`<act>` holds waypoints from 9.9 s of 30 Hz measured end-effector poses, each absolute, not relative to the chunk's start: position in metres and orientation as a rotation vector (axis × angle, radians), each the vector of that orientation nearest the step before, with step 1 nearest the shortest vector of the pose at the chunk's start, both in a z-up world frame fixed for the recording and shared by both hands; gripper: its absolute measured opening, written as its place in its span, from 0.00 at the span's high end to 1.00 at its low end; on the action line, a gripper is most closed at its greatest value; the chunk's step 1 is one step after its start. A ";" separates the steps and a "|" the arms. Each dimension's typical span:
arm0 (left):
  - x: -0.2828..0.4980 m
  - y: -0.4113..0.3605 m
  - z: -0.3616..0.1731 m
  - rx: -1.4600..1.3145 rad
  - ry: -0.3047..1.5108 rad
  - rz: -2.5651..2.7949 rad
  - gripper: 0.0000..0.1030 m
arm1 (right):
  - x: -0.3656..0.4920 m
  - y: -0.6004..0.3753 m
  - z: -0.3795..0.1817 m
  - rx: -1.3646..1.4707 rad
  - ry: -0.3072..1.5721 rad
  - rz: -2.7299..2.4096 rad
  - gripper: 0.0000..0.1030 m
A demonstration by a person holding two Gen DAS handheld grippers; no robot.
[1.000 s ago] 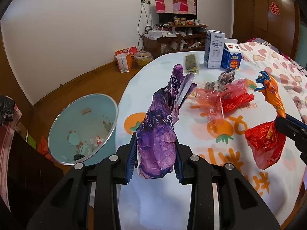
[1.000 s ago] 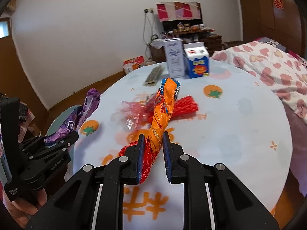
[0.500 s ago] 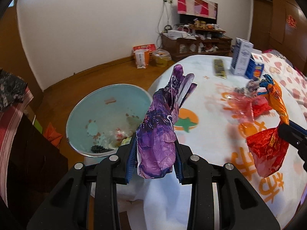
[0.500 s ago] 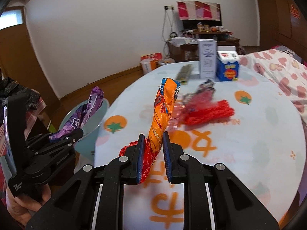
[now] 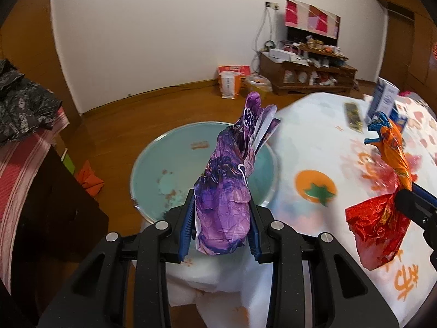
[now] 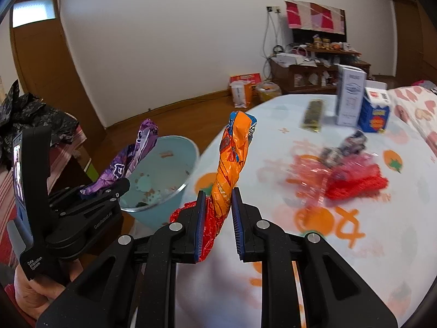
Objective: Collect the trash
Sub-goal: 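Carry the orange and purple wrappers over the blue bin with both tools, then open both tools to drop the wrappers into the bin, then move both open tools back toward the pink bag and red mesh, then grasp the pink plastic bag with the left tool while the right tool grasps the red mesh, then carry the pink bag and red mesh over the blue bin with both tools, then open both tools to drop the red mesh and pink bag into the bin, then move both open tools back toward the crumpled plaid cloth on the table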
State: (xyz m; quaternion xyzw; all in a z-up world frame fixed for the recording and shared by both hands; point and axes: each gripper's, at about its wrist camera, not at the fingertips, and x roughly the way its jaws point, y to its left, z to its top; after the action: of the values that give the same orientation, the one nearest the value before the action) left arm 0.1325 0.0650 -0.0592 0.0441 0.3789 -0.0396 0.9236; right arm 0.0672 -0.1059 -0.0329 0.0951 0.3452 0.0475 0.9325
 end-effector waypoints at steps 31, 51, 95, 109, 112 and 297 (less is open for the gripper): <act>0.224 0.128 -0.091 0.089 0.847 0.107 0.67 | 0.209 -0.014 -0.090 0.131 0.871 0.228 0.77; 0.216 0.108 -0.091 0.152 0.852 0.117 0.40 | 0.149 -0.068 -0.054 0.201 0.730 0.133 0.50; 0.124 -0.180 -0.085 0.328 0.723 -0.504 0.14 | -0.015 -0.310 -0.067 0.389 0.663 -0.367 0.49; 0.139 -0.178 -0.100 0.258 0.829 -0.537 0.68 | 0.007 -0.317 -0.076 0.449 0.695 -0.338 0.50; 0.130 -0.169 -0.091 0.246 0.807 -0.542 0.68 | 0.014 -0.313 -0.076 0.454 0.700 -0.327 0.50; 0.130 0.077 -0.074 0.133 0.803 0.149 0.06 | 0.091 -0.081 -0.044 0.099 0.698 0.038 0.11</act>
State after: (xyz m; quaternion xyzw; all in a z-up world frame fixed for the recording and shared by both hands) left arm 0.1297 0.0770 -0.0739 0.0644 0.3903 0.0725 0.9156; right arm 0.0907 -0.0814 -0.0439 0.0485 0.3418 0.0188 0.9383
